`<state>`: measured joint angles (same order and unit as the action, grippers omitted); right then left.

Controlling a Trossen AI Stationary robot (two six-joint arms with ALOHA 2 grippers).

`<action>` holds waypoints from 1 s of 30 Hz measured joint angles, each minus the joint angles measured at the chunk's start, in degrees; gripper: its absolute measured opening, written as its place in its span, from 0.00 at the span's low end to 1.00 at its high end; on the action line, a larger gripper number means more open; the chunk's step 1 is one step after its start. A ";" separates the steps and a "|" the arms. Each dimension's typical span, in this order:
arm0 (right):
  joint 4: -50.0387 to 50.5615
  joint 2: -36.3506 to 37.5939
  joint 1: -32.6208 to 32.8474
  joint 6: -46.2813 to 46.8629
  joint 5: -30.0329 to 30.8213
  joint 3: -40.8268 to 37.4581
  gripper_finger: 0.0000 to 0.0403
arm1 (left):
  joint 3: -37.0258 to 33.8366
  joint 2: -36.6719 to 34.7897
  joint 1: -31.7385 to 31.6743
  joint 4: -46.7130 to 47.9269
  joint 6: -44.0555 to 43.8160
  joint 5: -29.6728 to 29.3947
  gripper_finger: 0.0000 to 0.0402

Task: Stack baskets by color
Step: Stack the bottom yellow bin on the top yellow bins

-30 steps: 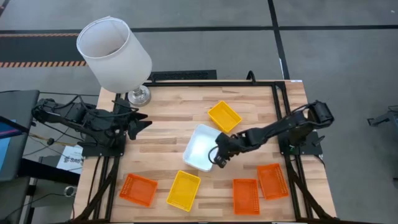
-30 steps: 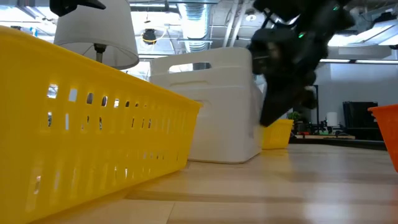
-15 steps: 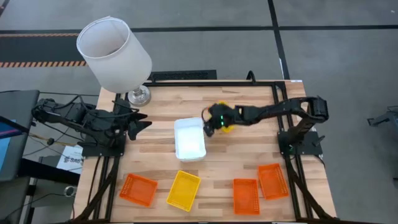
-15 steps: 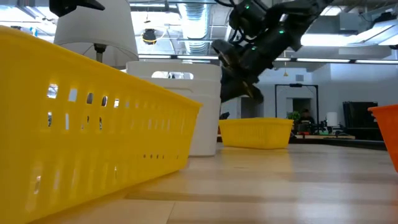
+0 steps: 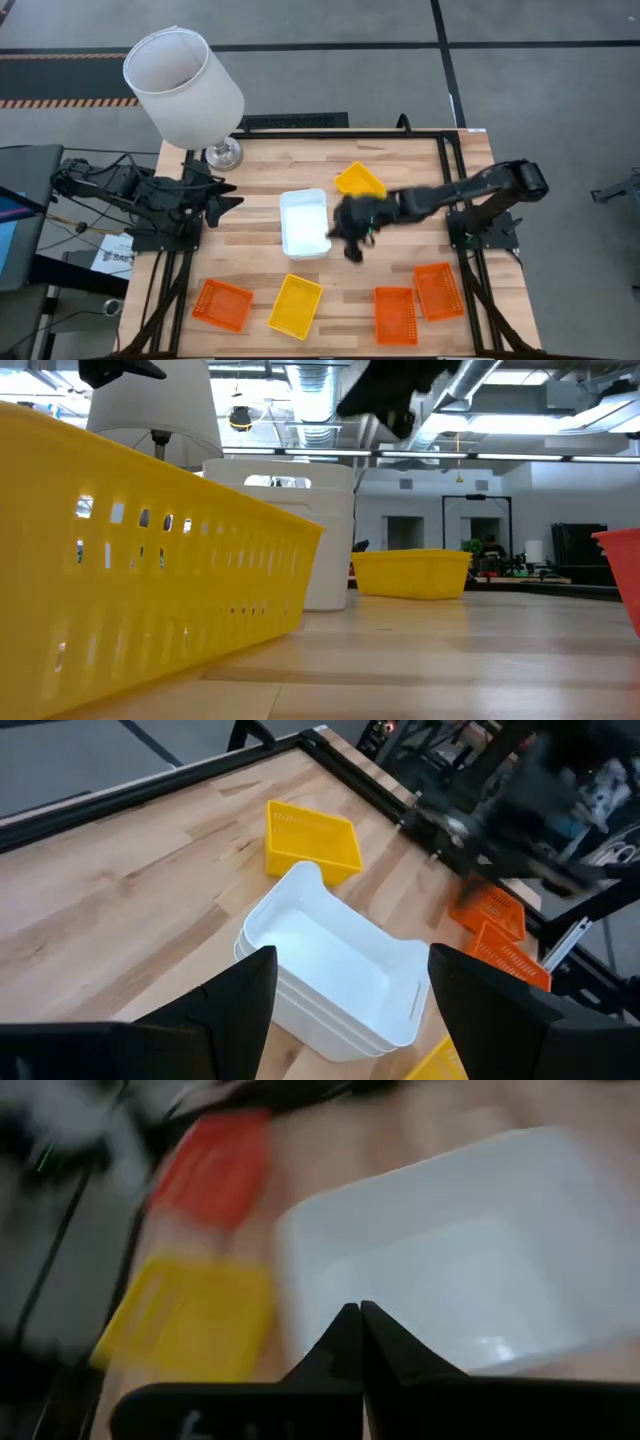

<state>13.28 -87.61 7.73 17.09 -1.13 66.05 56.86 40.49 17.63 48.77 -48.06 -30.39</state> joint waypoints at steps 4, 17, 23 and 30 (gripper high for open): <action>1.66 -3.84 6.02 -7.57 -0.16 2.27 0.08 | 0.00 -0.02 0.00 0.74 0.27 0.38 0.62; 1.15 -20.92 14.64 -23.96 -3.98 15.51 0.53 | 0.00 -0.04 0.00 5.07 1.98 4.45 0.62; 1.68 -28.29 14.78 -25.60 -6.42 21.05 0.58 | 0.00 -0.01 0.00 6.18 1.93 4.82 0.62; 3.49 -32.74 14.72 -29.68 -9.07 22.59 0.55 | 0.00 -0.02 0.00 6.58 1.94 6.12 0.62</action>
<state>16.77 -120.35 22.45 -12.59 -10.20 88.65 56.86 40.47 17.63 55.35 -46.12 -24.27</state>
